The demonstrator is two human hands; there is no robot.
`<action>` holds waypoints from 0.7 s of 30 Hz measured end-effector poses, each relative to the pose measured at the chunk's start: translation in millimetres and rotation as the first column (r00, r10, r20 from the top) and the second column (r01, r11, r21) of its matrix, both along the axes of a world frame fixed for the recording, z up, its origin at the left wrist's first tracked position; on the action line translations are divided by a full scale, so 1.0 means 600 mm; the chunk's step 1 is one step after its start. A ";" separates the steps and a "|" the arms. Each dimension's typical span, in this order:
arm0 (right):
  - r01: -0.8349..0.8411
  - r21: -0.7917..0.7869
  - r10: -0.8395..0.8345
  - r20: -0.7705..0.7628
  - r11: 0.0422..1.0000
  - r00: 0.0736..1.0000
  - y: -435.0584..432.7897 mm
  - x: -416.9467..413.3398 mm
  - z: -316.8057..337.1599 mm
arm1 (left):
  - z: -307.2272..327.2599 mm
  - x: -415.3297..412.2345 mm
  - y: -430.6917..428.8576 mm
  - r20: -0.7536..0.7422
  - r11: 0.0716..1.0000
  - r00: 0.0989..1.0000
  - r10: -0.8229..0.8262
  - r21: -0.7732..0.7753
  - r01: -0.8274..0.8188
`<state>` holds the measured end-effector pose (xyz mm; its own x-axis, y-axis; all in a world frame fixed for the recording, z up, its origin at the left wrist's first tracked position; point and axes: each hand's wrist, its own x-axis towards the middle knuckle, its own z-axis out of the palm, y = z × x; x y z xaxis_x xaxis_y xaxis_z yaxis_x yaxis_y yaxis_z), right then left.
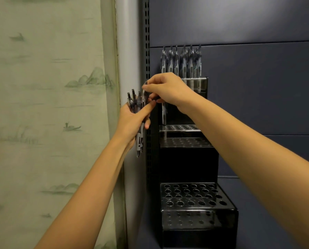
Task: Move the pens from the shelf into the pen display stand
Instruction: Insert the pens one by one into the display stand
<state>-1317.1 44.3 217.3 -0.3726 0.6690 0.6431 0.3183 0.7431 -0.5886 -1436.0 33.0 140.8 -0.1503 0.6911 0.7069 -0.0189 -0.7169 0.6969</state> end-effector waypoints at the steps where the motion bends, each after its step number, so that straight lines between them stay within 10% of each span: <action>1: 0.003 -0.002 -0.003 -0.018 1.000 1.000 -0.001 0.000 0.003 | -0.001 -0.001 0.000 -0.005 1.000 1.000 0.000 -0.004 0.000; 9: 0.148 0.098 -0.125 -0.205 0.984 0.971 -0.004 0.037 0.069 | -0.016 -0.005 -0.001 0.002 0.998 1.000 0.025 -0.059 -0.025; 21: 0.347 0.148 -0.343 -0.056 0.926 0.938 0.041 0.077 0.025 | -0.002 0.003 -0.005 -0.026 0.999 0.999 0.026 -0.037 -0.027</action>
